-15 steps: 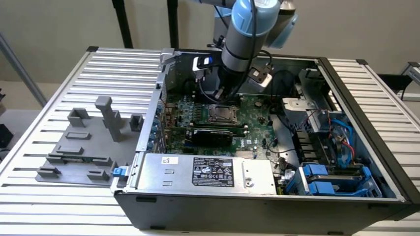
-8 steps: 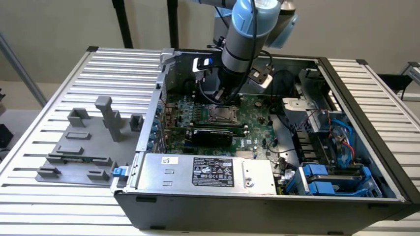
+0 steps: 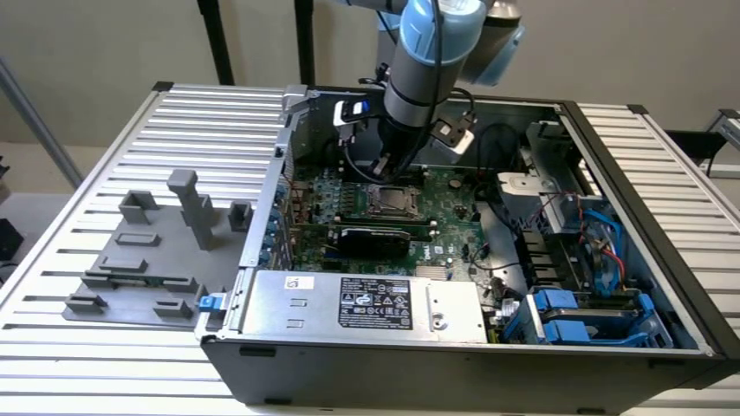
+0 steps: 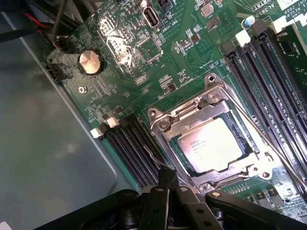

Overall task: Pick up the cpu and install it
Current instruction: 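Install the first cpu locking lever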

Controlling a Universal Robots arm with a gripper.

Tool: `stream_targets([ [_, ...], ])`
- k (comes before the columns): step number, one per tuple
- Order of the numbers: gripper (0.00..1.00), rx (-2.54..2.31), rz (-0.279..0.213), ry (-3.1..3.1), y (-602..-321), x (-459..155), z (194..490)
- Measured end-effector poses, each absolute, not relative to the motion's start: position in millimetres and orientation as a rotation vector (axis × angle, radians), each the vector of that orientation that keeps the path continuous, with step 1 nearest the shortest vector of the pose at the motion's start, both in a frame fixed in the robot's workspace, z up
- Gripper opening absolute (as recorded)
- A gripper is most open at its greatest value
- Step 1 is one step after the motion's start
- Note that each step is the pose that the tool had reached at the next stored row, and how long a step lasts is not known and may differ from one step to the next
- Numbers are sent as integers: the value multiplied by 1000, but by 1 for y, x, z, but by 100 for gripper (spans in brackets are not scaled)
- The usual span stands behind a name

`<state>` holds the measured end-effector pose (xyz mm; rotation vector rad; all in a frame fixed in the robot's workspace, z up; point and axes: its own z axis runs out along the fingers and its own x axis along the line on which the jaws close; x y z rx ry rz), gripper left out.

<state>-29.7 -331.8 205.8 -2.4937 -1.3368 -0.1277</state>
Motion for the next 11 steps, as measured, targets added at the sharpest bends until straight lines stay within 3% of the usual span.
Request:
stream_targets([
  [11, 11, -2483, -125, -1355, -330, -26, 206],
])
